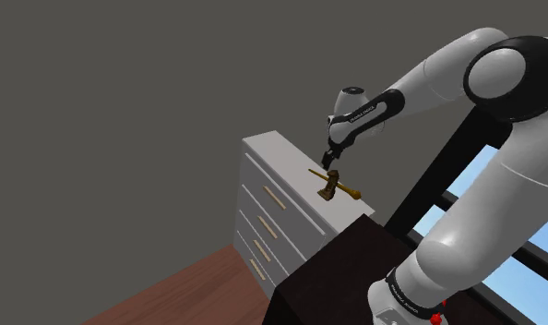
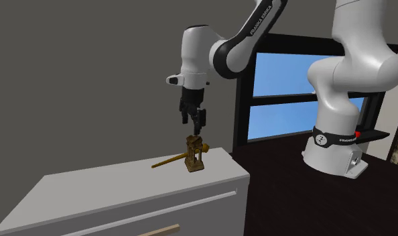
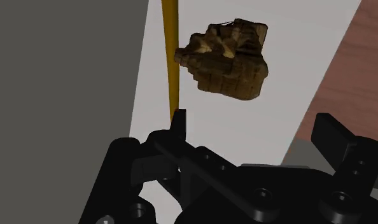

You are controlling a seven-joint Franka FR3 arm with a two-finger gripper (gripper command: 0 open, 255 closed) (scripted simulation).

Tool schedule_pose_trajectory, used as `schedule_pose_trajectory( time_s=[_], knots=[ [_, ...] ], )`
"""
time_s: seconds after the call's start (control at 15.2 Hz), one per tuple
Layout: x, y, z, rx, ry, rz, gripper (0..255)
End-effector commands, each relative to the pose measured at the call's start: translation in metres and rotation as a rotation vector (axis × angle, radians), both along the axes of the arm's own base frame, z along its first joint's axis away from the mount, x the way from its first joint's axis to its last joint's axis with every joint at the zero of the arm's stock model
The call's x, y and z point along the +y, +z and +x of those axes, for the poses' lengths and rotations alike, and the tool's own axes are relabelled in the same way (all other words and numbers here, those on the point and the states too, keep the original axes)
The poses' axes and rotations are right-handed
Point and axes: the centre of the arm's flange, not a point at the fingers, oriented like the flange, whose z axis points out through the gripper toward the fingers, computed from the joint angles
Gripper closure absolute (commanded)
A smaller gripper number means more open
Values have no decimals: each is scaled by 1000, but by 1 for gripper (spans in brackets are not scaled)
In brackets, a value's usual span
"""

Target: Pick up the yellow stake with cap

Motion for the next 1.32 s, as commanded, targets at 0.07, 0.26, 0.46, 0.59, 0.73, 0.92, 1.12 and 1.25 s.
schedule_pose_trajectory(
  time_s=[0.07,0.26,0.46,0.59,0.73,0.92,1.12,1.25],
  knots=[
    [-20,-33,12,13,3,-7,0],
    [-42,-63,25,26,5,-13,0],
    [-65,-93,37,39,8,-20,0],
    [-81,-113,44,47,9,-24,0],
    [-95,-132,52,55,10,-28,0],
    [-95,-148,52,55,10,-28,0],
    [-95,-164,52,55,10,-28,0],
    [-95,-172,52,55,10,-28,0]
  ],
)
